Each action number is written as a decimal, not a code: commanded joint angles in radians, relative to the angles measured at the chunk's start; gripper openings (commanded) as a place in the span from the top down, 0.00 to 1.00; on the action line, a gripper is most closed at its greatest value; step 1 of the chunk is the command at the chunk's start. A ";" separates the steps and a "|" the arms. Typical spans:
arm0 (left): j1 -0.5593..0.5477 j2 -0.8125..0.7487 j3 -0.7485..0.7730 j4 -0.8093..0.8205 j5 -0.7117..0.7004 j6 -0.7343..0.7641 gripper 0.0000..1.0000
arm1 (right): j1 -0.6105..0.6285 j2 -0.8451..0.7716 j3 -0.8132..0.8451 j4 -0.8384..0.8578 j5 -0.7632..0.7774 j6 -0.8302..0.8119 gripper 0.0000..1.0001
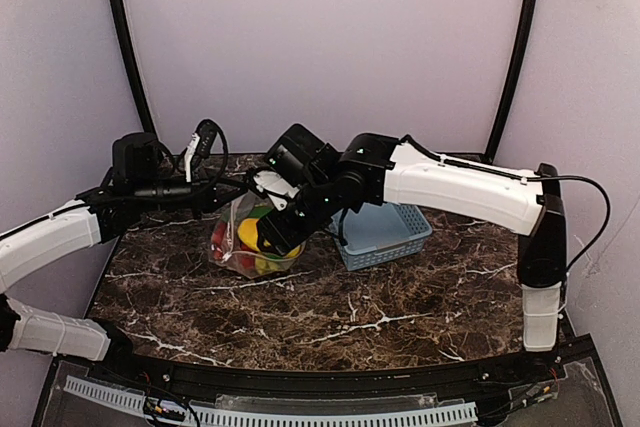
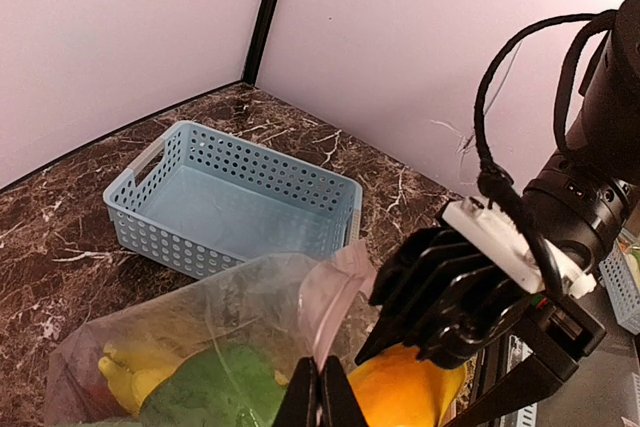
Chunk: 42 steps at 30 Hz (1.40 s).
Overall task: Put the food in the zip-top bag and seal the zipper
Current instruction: Place the fake fruit in the zipper food storage bag.
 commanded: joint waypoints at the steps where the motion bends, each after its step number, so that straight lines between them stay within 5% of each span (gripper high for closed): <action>1: 0.005 -0.030 -0.016 0.019 0.011 -0.006 0.99 | 0.010 0.050 0.087 -0.057 0.004 -0.003 0.47; 14: 0.005 -0.022 -0.025 0.046 0.027 -0.029 0.99 | 0.010 0.151 0.191 -0.061 -0.072 0.002 0.43; 20: 0.005 -0.025 -0.026 0.046 0.022 -0.029 0.99 | 0.009 0.145 0.176 -0.053 -0.076 0.014 0.31; 26: 0.005 -0.028 -0.026 0.046 0.020 -0.028 0.99 | 0.011 0.102 0.137 -0.024 -0.066 0.021 0.21; 42: 0.005 -0.043 -0.025 0.030 -0.003 -0.012 0.99 | 0.010 -0.175 -0.046 0.057 0.107 0.111 0.22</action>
